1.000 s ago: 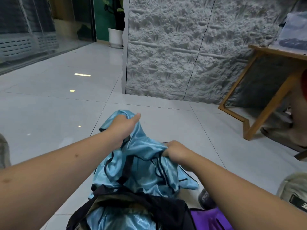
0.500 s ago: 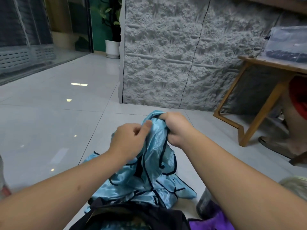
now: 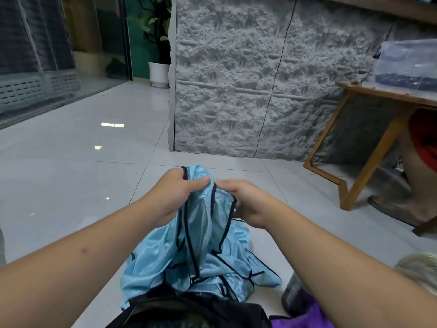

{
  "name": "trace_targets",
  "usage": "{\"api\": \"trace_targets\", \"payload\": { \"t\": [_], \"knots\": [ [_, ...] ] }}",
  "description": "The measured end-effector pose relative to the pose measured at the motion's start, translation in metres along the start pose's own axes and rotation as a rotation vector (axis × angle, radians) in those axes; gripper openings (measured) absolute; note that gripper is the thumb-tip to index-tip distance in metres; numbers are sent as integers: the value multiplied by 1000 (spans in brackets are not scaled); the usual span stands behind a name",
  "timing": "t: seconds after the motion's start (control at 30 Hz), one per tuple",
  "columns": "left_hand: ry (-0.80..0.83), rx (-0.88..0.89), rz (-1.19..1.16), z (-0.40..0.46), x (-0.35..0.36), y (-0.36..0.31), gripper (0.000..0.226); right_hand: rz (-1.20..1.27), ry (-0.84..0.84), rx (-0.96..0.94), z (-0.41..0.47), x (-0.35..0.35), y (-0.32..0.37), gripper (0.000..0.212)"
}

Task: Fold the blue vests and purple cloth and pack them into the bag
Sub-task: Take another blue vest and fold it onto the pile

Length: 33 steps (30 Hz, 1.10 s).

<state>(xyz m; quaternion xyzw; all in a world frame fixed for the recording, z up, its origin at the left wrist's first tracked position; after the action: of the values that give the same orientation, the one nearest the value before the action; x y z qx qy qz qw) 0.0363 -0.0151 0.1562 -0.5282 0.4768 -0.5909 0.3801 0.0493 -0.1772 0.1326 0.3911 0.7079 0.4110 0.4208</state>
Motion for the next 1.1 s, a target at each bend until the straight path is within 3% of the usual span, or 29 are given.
{"api": "trace_targets", "payload": {
  "t": [0.1,0.17,0.2,0.27,0.33,0.43,0.53,0.6,0.7,0.77,0.97,1.1],
  "knots": [
    [-42,-15,-59,4,-7,-2,22,-52,87,46,2,9,-19,81],
    [-86,-17,-67,7,-15,-1,27,-36,160,34,1,14,-26,91],
    [-101,-23,-63,7,-19,-3,40,-25,161,14,0,15,-27,85],
    [-121,-31,-42,14,-30,1,89,14,82,-36,2,13,-25,61],
    [-148,-34,-49,29,-45,11,107,92,-78,-81,8,3,-19,41],
    [-231,-41,-16,27,-55,7,94,268,-216,-120,11,-15,-11,29],
    [-245,-73,-21,16,-49,0,89,339,-267,-123,10,-28,-8,31],
    [-258,-100,-14,14,-47,-1,66,388,-284,-125,8,-34,-5,31],
    [-198,-155,-17,20,-47,-2,58,477,-309,-149,5,-42,3,26],
    [-114,-173,-13,20,-46,-10,42,507,-334,-174,2,-50,11,18],
    [28,-205,223,16,-44,-41,26,342,-464,-266,-14,-66,41,5],
    [-30,-139,469,16,-41,-65,12,257,-507,-309,-26,-70,66,4]
  ]
}}
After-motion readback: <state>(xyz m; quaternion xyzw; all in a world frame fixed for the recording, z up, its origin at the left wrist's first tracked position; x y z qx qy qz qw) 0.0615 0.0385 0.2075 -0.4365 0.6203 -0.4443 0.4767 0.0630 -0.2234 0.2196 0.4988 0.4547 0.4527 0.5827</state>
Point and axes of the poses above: each hand's wrist, its own z-axis towards the middle knuckle, its own x-axis out of the palm, y = z × x, the point moved 6 cm from there along z, towards the middle knuckle, and after that the axes turned 13 degrees about -z, right-handed, at the moved point
